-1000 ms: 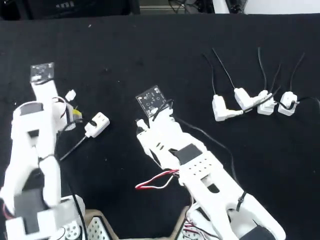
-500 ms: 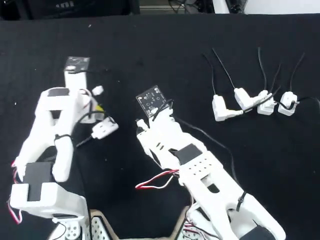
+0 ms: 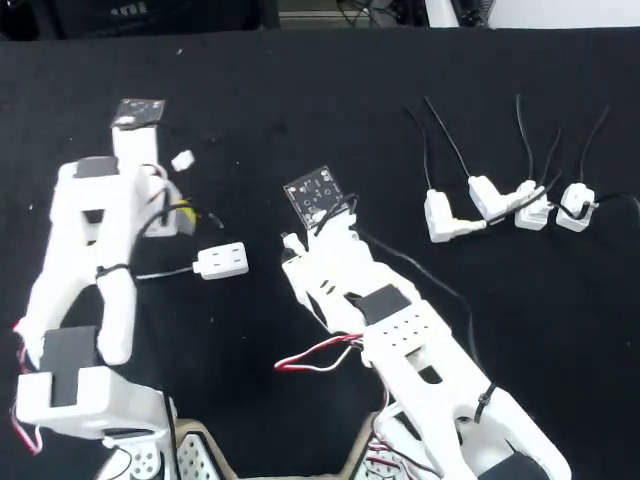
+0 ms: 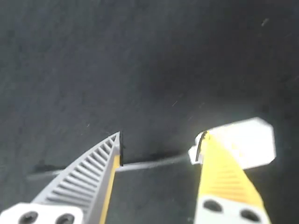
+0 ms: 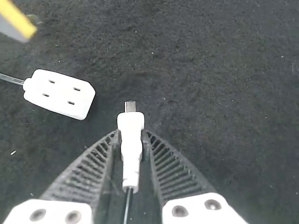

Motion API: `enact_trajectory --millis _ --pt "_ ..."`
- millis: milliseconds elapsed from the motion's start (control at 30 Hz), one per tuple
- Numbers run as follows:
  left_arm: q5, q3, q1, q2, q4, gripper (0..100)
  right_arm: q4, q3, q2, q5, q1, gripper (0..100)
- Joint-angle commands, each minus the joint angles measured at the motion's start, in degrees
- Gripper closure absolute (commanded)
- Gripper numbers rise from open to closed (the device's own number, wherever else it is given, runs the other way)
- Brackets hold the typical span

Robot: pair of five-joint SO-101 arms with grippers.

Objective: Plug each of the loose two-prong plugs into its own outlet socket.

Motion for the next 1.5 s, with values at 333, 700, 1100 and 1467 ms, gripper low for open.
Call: enact_trajectory --millis 333,700,1100,1467 --pt "-1.2 7.5 2.9 -2.8 1.6 73 0.4 -2.8 0.0 -0.7 1.1 98.8" --pt "13.5 4.7 14.6 -3.0 1.1 73 0.4 -2.2 0.0 -0.7 1.1 98.8" --pt "2.1 6.4 -1.3 -2.6 -2.5 73 0.3 -2.3 0.0 -0.7 0.9 98.8" --pt "8.4 12.8 6.2 -2.8 -7.4 73 0.4 -2.2 0.0 -0.7 1.1 98.8"
